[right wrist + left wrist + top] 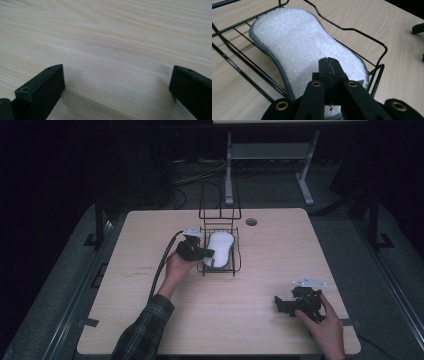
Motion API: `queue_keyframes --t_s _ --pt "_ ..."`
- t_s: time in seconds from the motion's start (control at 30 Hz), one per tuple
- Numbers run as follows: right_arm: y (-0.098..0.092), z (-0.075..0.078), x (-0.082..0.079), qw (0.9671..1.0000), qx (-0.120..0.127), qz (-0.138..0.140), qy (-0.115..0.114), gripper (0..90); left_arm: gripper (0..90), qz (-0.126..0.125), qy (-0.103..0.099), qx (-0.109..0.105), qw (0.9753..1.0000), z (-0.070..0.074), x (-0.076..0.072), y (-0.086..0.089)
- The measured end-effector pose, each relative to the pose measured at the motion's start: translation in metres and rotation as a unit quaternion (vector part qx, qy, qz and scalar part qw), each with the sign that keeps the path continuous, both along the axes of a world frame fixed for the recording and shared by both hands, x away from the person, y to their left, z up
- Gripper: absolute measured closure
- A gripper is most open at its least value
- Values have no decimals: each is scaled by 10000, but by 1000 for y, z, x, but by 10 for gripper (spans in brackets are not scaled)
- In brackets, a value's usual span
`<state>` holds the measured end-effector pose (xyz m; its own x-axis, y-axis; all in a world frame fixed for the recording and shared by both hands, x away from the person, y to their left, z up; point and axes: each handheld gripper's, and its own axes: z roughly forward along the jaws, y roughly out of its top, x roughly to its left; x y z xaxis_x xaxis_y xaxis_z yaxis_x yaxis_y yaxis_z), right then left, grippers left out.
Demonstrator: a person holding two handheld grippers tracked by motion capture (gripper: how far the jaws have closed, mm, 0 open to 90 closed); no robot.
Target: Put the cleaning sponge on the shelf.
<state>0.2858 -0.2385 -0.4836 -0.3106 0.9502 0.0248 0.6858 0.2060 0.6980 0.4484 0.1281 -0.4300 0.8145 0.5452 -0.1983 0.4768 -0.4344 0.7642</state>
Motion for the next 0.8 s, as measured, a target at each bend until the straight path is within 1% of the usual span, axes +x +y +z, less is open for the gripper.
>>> queue_keyframes --t_s 0.17,0.23,0.3,0.37,0.4,0.43,0.47,0.53,0.7,0.8 --pt "0 0 0 10000 -2 2 0 0 897 2 -6 -55 10000 0 -2 1" --pt "0 0 0 10000 -5 5 -2 0 897 3 -49 -66 10000 2 -2 4" --pt "0 0 0 10000 5 -3 4 0 897 10 -34 -94 9999 5 -5 9" --pt "0 0 0 10000 -2 2 -2 0 896 74 -23 -139 9999 7 -9 12" --pt "0 0 0 10000 -3 2 -1 0 896 60 -16 -129 9999 8 -10 14" --pt "0 0 0 10000 -6 7 -2 0 896 84 -34 -122 9999 10 -12 16" --pt "0 0 0 10000 -3 4 1 0 896 103 -46 -164 9998 12 -15 19" --pt "0 0 0 10000 -1 3 5 0 895 34 -93 -99 9999 16 -20 22" --pt "0 0 0 10000 3 1 5 0 869 113 -214 -163 9996 22 -41 32" --pt "0 0 0 10000 3 1 7 0 826 134 -244 -66 9996 23 -51 37"
